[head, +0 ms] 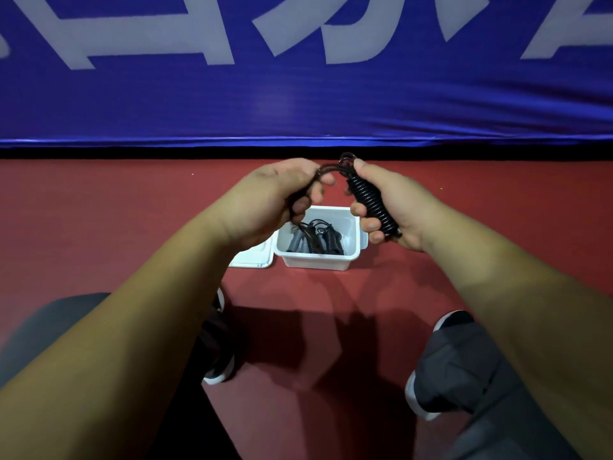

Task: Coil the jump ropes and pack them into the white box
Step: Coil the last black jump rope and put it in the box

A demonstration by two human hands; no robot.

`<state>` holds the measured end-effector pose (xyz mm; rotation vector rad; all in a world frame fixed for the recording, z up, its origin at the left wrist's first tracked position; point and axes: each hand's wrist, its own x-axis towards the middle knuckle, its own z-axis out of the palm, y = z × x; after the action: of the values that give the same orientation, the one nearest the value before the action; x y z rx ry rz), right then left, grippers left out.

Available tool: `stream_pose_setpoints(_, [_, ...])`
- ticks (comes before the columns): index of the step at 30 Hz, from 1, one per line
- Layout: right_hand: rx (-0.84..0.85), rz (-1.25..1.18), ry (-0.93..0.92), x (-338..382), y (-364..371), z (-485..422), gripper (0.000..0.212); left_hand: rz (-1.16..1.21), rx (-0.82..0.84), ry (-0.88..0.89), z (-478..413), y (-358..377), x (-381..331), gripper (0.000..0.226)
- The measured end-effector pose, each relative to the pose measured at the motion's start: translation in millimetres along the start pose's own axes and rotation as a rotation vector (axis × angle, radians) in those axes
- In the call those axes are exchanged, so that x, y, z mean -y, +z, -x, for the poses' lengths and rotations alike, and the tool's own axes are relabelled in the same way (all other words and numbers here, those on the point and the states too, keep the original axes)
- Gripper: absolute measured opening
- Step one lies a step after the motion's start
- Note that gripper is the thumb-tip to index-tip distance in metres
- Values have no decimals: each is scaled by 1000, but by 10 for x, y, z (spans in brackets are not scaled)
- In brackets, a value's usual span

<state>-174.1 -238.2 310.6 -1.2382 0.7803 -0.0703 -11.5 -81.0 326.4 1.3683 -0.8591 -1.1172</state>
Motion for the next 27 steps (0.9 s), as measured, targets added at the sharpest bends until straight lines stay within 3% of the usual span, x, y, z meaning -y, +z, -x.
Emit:
stream_pose_setpoints(4, [22, 15, -14, 58, -27, 12, 46, -421, 84, -67, 96, -76, -5, 16])
stream_pose_setpoints(10, [147, 94, 41, -2, 102, 96, 45, -793, 12, -220, 108, -140, 82, 7])
stream_pose_setpoints(15, [294, 72, 111, 30, 144, 172, 45, -745, -61, -253, 46, -67, 224, 8])
stream_pose_setpoints(19, [427, 60, 208, 8, 143, 216, 44, -822, -105, -172, 15, -29, 244, 10])
stream_pose_setpoints(24, [547, 32, 314, -177, 274, 251, 45, -953, -91, -158, 2, -79, 181, 30])
stream_pose_setpoints(27, [654, -35, 392, -261, 339, 278, 46, -787, -36, -149, 36, -83, 120, 25])
